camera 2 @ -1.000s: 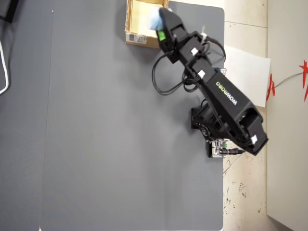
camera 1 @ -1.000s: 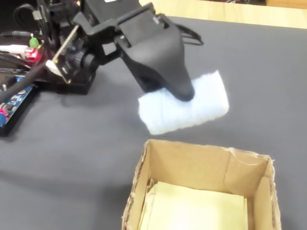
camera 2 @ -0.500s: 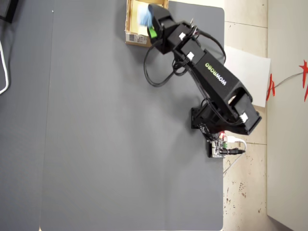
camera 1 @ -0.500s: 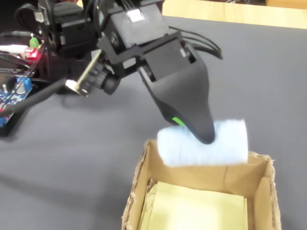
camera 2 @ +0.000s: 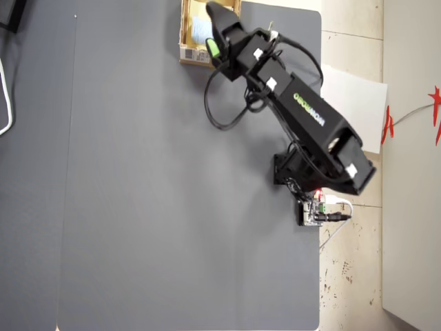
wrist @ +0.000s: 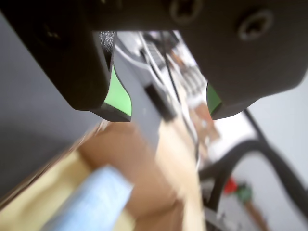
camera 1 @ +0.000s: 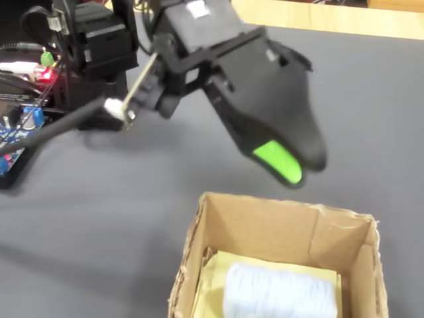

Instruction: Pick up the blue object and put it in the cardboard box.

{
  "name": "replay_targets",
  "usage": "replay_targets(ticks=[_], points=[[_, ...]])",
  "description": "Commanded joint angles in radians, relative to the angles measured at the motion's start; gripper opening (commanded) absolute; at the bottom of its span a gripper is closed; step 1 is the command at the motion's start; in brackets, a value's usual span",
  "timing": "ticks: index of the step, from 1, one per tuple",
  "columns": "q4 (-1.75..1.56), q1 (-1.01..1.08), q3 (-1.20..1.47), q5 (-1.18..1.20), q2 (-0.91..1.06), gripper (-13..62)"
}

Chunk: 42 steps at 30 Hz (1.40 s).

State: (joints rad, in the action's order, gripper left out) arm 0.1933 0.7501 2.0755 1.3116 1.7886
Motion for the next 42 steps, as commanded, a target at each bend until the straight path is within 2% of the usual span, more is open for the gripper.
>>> replay_targets(ticks=[1, 14, 20, 23, 26, 34, 42], points=[[-0.110, -0.044, -0.011, 0.081, 0.075, 30.8], [-0.146, -0.365, 0.295, 0.218, 0.388, 30.8], [-0.183, -0.486, 0.502, 0.270, 0.525, 30.8], [-0.304, -0.532, 0.666, 0.310, 0.578, 30.8], [-0.422, -0.541, 0.821, 0.327, 0.580, 31.6], [-0.433, -0.568, 1.029, 0.325, 0.581, 33.5], [-0.245, -0.666, 1.043, 0.311, 0.581, 33.8]])
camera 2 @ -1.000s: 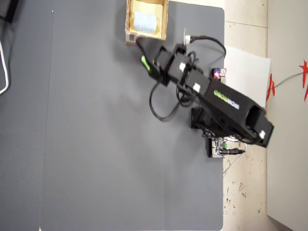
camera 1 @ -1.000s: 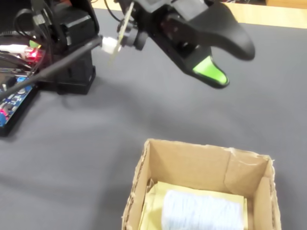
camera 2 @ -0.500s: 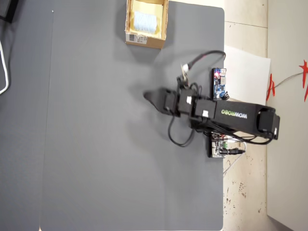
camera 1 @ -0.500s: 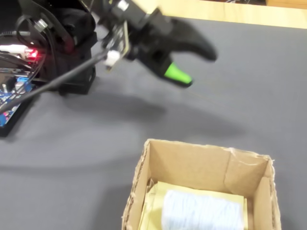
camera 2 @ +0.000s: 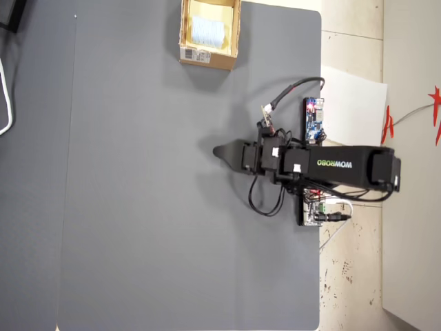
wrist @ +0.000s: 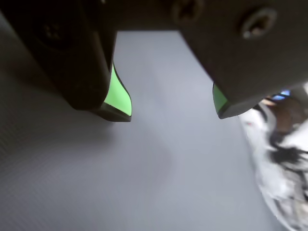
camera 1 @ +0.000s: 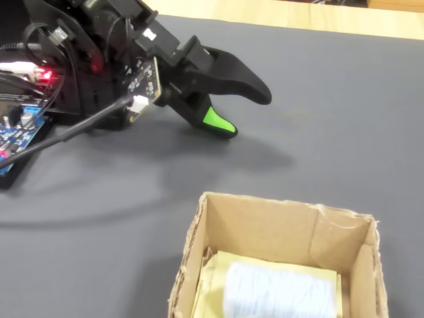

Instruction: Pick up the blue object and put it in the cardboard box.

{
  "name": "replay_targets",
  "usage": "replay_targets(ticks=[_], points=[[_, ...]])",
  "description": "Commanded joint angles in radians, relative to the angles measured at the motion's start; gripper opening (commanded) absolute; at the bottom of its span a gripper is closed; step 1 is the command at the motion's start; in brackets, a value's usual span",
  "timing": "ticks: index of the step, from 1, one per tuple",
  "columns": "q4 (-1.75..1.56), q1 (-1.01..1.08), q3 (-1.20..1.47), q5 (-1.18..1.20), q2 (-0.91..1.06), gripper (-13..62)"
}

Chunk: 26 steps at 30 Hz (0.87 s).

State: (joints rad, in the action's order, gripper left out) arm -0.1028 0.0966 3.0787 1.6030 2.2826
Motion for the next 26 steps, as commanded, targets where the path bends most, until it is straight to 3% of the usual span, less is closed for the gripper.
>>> replay_targets(ticks=[1, 26], points=[[0.107, -0.012, 0.040, 0.017, 0.087, 33.9], [0.155, 0.003, 0.040, 0.043, 0.086, 33.7]])
